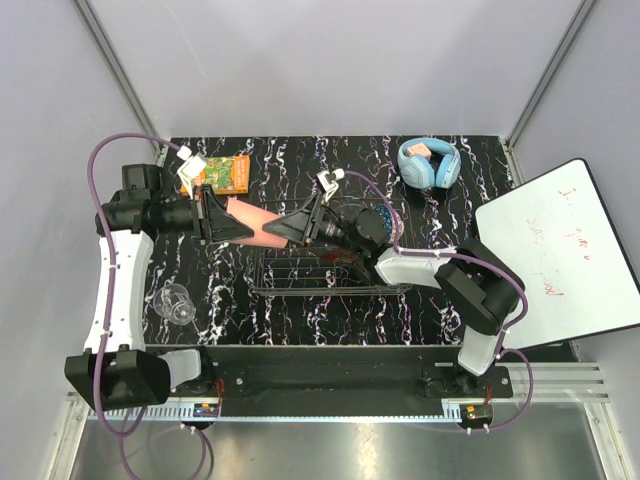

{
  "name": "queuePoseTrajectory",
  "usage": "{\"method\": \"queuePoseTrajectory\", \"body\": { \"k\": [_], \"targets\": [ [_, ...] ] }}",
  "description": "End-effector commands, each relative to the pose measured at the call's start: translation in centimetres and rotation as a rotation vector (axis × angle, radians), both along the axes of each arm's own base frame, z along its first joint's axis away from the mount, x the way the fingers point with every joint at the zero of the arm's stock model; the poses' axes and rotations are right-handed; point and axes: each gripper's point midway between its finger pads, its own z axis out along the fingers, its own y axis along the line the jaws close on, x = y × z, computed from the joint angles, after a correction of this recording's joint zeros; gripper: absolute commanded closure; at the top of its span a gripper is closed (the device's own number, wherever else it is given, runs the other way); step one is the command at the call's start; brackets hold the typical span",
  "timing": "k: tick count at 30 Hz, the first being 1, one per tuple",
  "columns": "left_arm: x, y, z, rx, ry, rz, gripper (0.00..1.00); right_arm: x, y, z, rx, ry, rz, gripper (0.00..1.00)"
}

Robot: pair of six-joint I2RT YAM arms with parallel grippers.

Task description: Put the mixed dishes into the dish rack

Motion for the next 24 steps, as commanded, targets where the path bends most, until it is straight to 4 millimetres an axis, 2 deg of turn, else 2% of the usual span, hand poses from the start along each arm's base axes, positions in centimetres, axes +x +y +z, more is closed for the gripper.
{"method": "queuePoseTrajectory", "body": {
  "k": [1, 2, 3, 4, 5, 6, 7, 9, 10, 11, 12, 13, 14, 15, 16, 17, 18, 19, 20, 21, 22, 23, 24],
  "targets": [
    [-2.0, -0.7, 3.4, -0.196, -0.071, -0.144, 1.00, -1.8, 0.0, 5.5, 0.139, -0.119, 0.061, 0.00],
    [-2.0, -0.7, 3.5, -0.195, -0.075, -0.144, 1.00, -2.1, 0.1, 6.2, 0.148, -0.131, 0.073, 0.02],
    [-1.9, -0.7, 3.6, -0.194, -0.072, -0.143, 1.00, -2.3, 0.3, 6.4, 0.141, -0.143, 0.079, 0.19],
    [-1.9, -0.7, 3.7, -0.195, -0.077, -0.145, 1.00, -2.9, 0.6, 6.4, 0.128, -0.149, 0.103, 0.28],
    [-1.9, -0.7, 3.7, -0.192, -0.082, -0.144, 1.00, -3.0, 0.7, 6.7, 0.120, -0.156, 0.108, 0.41],
    [-1.9, -0.7, 3.8, -0.191, -0.091, -0.144, 1.00, -2.8, 1.1, 6.0, 0.081, -0.151, 0.106, 0.64],
    [-1.8, -0.6, 3.8, -0.191, -0.093, -0.142, 1.00, -3.1, 1.0, 6.3, 0.068, -0.164, 0.110, 0.76],
    [-1.7, -0.5, 3.8, -0.190, -0.097, -0.137, 1.00, -2.8, 1.0, 5.3, 0.008, -0.170, 0.087, 0.92],
    [-1.6, -0.4, 3.7, -0.189, -0.092, -0.133, 1.00, -3.0, 0.7, 5.8, 0.002, -0.187, 0.075, 1.00],
    [-1.4, -0.3, 3.6, -0.181, -0.095, -0.122, 0.96, -2.9, 0.5, 5.7, -0.016, -0.194, 0.062, 1.00],
    [-1.2, -0.2, 3.4, -0.169, -0.083, -0.108, 0.84, -2.4, 0.4, 4.7, -0.074, -0.200, 0.039, 1.00],
    [-0.7, 0.1, 2.8, -0.130, -0.070, -0.071, 0.58, -2.3, -0.3, 5.7, -0.089, -0.218, 0.005, 1.00],
    [-0.1, 0.8, 2.6, -0.114, -0.068, -0.025, 0.45, -1.9, -0.6, 6.0, -0.124, -0.229, -0.021, 1.00],
    [0.2, 1.4, 2.5, -0.102, -0.063, 0.010, 0.33, -0.8, -1.0, 3.7, -0.257, -0.229, -0.059, 1.00],
    [0.6, 2.0, 2.2, -0.084, -0.067, 0.047, 0.15, -0.3, -1.9, 4.3, -0.312, -0.248, -0.114, 1.00],
    [1.1, 3.3, 2.3, -0.072, -0.088, 0.115, 0.10, 0.3, -2.2, 6.2, -0.349, -0.286, -0.145, 1.00],
    [1.3, 4.0, 2.2, -0.055, -0.114, 0.153, 0.07, 0.3, -2.9, 3.2, -0.529, -0.298, -0.122, 1.00],
    [1.8, 4.8, 2.0, -0.016, -0.128, 0.204, 0.02, 0.2, -3.3, 2.5, -0.613, -0.296, -0.110, 1.00],
    [2.2, 6.0, 2.2, 0.020, -0.161, 0.266, 0.01, 0.8, -3.6, 5.1, -0.644, -0.333, -0.138, 1.00],
    [2.7, 6.8, 1.4, 0.097, -0.192, 0.313, 0.01, 1.4, -5.1, 0.8, -0.861, -0.293, -0.134, 1.00],
    [2.8, 7.3, 1.2, 0.158, -0.207, 0.345, 0.01, 2.4, -5.7, 2.8, -0.899, -0.320, -0.181, 1.00],
    [3.2, 7.9, 0.6, 0.214, -0.240, 0.361, 0.01, 2.3, -7.4, 0.6, -1.044, -0.301, -0.168, 1.00],
    [3.6, 8.7, -0.5, 0.279, -0.222, 0.399, 0.01, 4.1, -8.1, -0.9, -1.146, -0.292, -0.227, 1.00]
  ]
}}
